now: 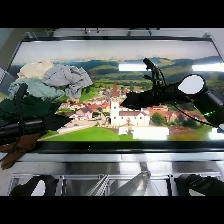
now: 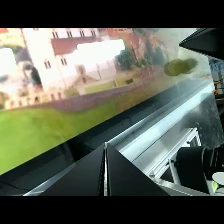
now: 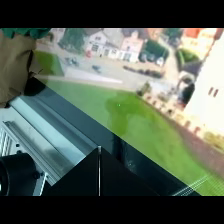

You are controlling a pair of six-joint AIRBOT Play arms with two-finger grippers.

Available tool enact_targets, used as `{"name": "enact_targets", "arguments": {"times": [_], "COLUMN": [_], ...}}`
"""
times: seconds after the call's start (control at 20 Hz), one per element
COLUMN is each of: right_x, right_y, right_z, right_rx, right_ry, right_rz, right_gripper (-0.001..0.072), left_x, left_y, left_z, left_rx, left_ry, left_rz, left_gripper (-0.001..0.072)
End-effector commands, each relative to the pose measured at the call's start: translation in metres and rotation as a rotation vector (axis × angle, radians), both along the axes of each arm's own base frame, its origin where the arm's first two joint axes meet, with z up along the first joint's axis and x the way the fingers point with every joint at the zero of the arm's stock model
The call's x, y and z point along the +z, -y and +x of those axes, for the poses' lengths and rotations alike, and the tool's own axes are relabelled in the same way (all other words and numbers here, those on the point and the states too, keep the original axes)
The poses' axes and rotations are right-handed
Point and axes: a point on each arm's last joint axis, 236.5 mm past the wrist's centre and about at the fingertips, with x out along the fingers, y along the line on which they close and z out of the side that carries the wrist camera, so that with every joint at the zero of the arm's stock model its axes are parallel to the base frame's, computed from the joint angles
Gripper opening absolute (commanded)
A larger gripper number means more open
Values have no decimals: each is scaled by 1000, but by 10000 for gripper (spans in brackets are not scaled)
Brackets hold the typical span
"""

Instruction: Fold the shirts.

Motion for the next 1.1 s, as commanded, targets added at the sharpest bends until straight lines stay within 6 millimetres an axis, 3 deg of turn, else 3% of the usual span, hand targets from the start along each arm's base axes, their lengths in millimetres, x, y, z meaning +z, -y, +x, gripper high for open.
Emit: {"name": "enact_targets", "arguments": {"times": [0.0,0.8,1.0,1.05], "right_x": [0,0,-4,-7], "right_y": [0,0,-1,-1], "right_z": [0,3,6,12], "right_rx": [1,-9,-16,-35], "right_ry": [-1,7,3,12], "right_rz": [0,2,-2,-2], "right_gripper": [16,16,17,17], "left_x": [0,2,0,2], "left_y": [0,0,-11,-23], "left_z": [0,2,22,36], "left_rx": [0,8,92,153], "left_ry": [1,6,44,77], "left_rz": [0,-5,21,50], "left_gripper": [18,19,17,17]}}
